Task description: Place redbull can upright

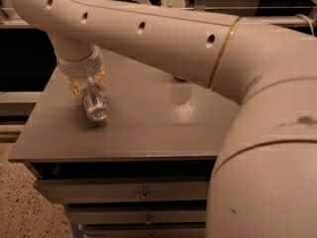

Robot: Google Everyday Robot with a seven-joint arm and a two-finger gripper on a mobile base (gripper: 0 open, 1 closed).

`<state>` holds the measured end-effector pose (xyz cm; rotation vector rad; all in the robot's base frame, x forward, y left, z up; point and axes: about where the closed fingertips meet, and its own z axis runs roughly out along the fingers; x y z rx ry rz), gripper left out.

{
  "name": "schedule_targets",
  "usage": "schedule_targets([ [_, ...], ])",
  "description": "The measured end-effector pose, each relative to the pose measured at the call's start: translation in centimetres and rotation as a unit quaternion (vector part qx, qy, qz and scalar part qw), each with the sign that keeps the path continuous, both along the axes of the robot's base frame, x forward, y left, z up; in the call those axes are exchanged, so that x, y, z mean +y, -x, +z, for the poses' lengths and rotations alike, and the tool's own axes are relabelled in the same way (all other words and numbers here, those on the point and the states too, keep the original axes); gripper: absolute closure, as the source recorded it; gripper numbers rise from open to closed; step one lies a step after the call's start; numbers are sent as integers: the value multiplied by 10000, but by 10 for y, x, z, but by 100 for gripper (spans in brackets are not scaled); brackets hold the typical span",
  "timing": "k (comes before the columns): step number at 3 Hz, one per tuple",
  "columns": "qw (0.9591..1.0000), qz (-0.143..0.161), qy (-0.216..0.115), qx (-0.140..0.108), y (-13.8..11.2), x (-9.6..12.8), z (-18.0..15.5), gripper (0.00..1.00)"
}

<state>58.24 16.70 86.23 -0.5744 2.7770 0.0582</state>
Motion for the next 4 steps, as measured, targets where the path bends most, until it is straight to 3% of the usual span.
schedule_targets([
  [1, 9968, 486, -367, -519, -23, -16, 37, 100],
  [2, 9835, 951, -1090, -1083, -45, -31, 70, 100],
  [3, 9623, 1358, -1776, -1548, -50, -44, 87, 100],
  [4, 9329, 1756, -2370, -2068, -45, -46, 95, 100],
])
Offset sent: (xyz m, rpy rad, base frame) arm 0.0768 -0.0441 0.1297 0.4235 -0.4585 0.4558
